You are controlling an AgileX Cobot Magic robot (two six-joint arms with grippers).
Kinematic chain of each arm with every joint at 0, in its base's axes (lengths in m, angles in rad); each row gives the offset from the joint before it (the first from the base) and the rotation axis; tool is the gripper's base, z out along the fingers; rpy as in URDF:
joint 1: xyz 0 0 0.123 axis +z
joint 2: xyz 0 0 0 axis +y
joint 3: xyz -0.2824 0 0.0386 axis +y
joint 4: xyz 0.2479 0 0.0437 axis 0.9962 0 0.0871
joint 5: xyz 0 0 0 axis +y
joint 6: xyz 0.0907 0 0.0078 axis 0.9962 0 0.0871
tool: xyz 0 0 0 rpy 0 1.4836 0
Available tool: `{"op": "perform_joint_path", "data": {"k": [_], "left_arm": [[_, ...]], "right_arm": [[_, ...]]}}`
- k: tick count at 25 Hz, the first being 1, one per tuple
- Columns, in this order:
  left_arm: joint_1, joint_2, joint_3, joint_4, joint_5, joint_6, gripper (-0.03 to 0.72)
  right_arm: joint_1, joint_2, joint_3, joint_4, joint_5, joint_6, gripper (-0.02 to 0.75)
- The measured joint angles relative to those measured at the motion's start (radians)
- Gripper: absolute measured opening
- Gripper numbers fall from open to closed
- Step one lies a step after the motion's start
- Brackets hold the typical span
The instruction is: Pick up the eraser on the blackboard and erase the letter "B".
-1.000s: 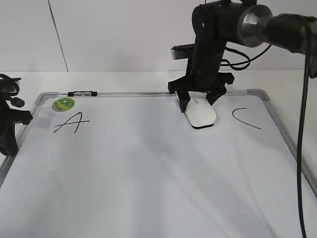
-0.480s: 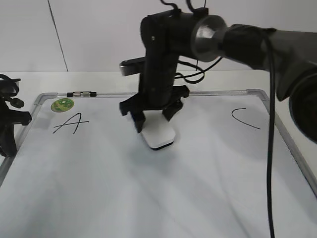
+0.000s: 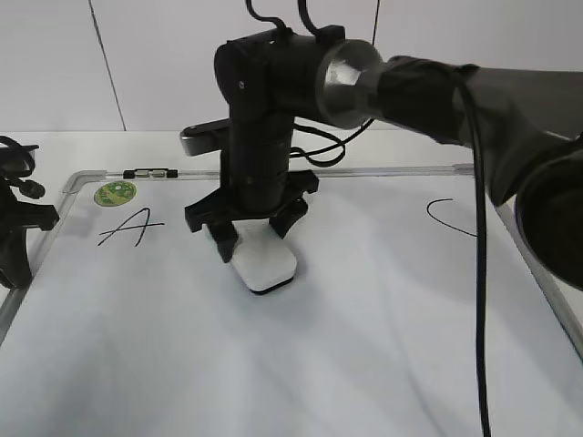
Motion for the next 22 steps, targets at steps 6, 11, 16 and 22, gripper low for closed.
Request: {"op": "perform_joint_path", "data": {"k": [6,11,16,22], "left_arm": [[0.0,0.0,0.0,-0.012,0.002,0.0,0.015],[0.0,0.0,0.0,-0.028,0.002,0.0,0.015],[0.0,0.003,0.0,-0.033,0.004,0.001,0.015],[0.0,0.003,0.0,-0.033,0.01,0.001,0.015]], "right_arm": [[-0.142,0.0,0.0,-0.046,0.0,0.007,0.568],[-0.248,0.0,-0.002,-0.039,0.0,0.01,0.568],[-0.264,0.0,-0.01,0.007,0.0,-0.009,0.567],[-0.273,-0.055,-0.009,0.076,0.01,-0.067,0.567]]}}
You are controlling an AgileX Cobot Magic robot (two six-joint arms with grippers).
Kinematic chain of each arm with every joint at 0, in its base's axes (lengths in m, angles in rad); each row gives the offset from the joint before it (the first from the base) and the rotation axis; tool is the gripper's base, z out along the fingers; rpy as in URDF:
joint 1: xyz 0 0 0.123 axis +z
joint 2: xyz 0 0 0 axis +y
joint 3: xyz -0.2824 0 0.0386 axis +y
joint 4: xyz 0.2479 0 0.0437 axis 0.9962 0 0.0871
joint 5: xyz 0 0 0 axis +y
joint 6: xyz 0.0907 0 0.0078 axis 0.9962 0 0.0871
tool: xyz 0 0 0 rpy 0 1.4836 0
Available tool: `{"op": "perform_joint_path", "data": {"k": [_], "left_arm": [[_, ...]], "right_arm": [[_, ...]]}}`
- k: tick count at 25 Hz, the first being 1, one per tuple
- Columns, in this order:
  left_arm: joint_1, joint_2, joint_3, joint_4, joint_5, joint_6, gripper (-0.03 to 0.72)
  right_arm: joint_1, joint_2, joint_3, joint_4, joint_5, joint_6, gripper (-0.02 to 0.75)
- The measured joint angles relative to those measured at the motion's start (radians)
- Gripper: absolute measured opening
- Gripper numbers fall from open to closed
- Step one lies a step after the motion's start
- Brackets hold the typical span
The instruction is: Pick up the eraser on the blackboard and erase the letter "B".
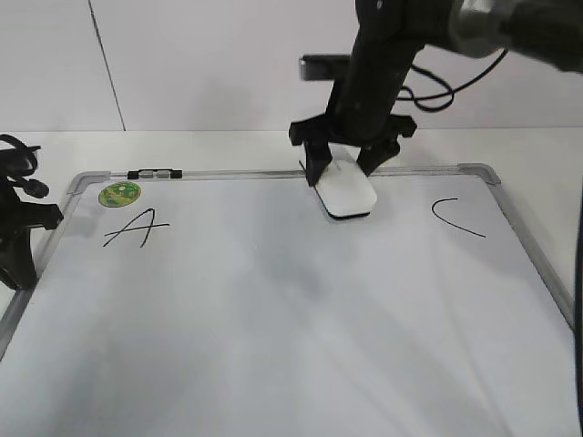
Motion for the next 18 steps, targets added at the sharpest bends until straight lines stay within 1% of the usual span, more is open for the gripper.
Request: {"op": "perform_joint_path", "data": {"k": [3,6,13,15,18], "left_arm": [[0.0,0.0,0.0,-0.001,0.0,0.002,0.015],[0.0,0.002,0.0,-0.001,0.01,0.002,0.015],[0.0,0.002,0.0,-0.002,0.026,0.002,0.015],[0.0,0.002,0.0,-0.002,0.03,0.002,0.015],[0.0,0.002,0.0,-0.002,0.034,0.002,0.015]], "right_arm": [[0.0,-0.096,0.012,-0.018,0.0,-0.004,0.567],[0.0,-0.209,0.085,-0.067,0.0,-0.004,0.567],[-0.002,-0.519,0.445,-0.143,0.002,0.073,0.567],[-0.015,-0.611,0.553,-0.145,0.002,0.102,0.567],[-0.068,-0.714,0.688,-0.145,0.005,0.12,0.567]]}}
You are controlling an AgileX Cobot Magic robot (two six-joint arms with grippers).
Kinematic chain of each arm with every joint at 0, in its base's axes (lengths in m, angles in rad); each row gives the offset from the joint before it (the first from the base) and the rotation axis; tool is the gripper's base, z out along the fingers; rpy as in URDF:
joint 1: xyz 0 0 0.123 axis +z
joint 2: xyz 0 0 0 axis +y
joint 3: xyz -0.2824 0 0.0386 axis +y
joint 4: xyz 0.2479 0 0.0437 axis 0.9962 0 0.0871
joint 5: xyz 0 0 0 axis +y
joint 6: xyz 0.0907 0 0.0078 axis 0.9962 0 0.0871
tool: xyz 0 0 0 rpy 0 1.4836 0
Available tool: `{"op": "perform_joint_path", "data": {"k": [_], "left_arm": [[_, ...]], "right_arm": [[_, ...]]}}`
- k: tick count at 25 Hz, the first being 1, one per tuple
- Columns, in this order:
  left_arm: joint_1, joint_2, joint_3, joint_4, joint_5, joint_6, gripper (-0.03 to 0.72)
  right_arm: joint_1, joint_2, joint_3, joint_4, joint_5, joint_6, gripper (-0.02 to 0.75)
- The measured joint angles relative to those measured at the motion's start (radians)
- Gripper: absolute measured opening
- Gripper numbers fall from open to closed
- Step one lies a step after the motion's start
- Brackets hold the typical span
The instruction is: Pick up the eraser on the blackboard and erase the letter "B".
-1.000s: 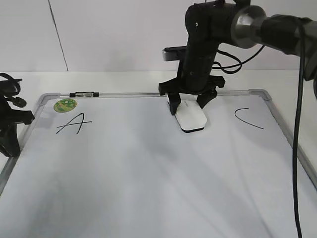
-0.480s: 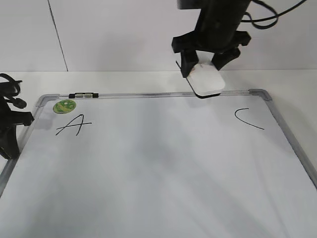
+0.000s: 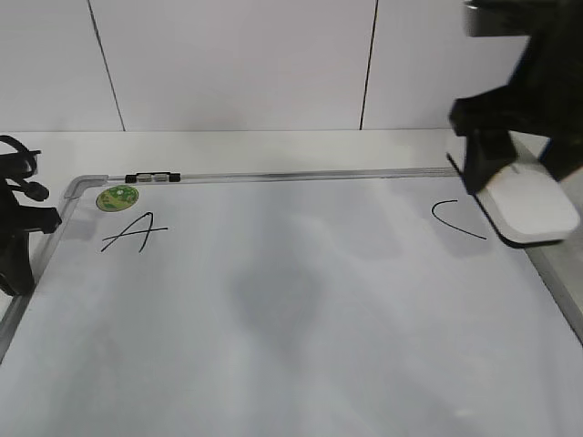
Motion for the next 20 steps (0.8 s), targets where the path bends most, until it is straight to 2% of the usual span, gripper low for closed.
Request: {"op": "perform_joint_path", "data": {"k": [5,8,20], "left_arm": [[0.0,0.001,0.0,-0.002,0.013,0.0,0.015],[0.0,0.002,0.0,-0.006,0.017,0.0,0.015],[0.0,0.002,0.0,-0.01,0.019,0.0,0.014]], "right_arm": [[-0.139,-0.07,0.135,-0.007,0.0,-0.001,0.567],[-0.188,-0.063,0.163,-0.011,0.0,-0.017,0.567],[-0.199,0.129,0.163,0.005,-0.048,-0.059,0.567]]}}
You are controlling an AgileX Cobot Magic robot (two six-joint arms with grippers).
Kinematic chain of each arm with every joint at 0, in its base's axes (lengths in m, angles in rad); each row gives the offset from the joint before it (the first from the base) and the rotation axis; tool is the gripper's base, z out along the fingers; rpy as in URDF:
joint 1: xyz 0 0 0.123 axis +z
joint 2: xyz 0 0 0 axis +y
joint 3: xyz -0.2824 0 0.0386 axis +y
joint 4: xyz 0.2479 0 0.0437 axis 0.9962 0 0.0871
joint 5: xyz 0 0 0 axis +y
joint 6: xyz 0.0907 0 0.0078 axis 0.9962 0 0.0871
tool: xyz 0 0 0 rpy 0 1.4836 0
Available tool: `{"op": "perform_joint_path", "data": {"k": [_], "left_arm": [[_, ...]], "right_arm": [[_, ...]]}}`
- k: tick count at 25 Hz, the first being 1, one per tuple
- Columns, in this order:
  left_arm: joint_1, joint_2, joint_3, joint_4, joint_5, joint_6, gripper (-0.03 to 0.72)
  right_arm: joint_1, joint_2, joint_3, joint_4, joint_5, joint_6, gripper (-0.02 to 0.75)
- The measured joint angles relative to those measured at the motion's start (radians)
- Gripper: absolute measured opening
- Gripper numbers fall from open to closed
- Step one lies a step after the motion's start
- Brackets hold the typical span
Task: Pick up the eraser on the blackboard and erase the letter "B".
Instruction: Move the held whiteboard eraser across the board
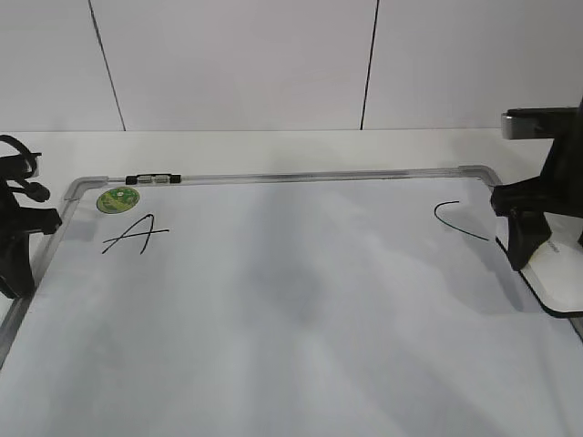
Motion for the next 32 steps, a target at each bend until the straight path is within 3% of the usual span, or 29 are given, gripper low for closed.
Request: {"op": "perform_joint_path", "data": {"k": [19,32], "left_arm": [[0.0,0.0,0.0,-0.001,0.003,0.0,0.013],[0.0,0.0,0.0,-0.005,0.006,0.0,0.013]], "right_arm": [[-0.002,0.06,0.008,-0.027,-0.178,-0.002,0.567],[-0.002,-0.072,0.254,-0.052,-0.449,-0.002,0.566]]}}
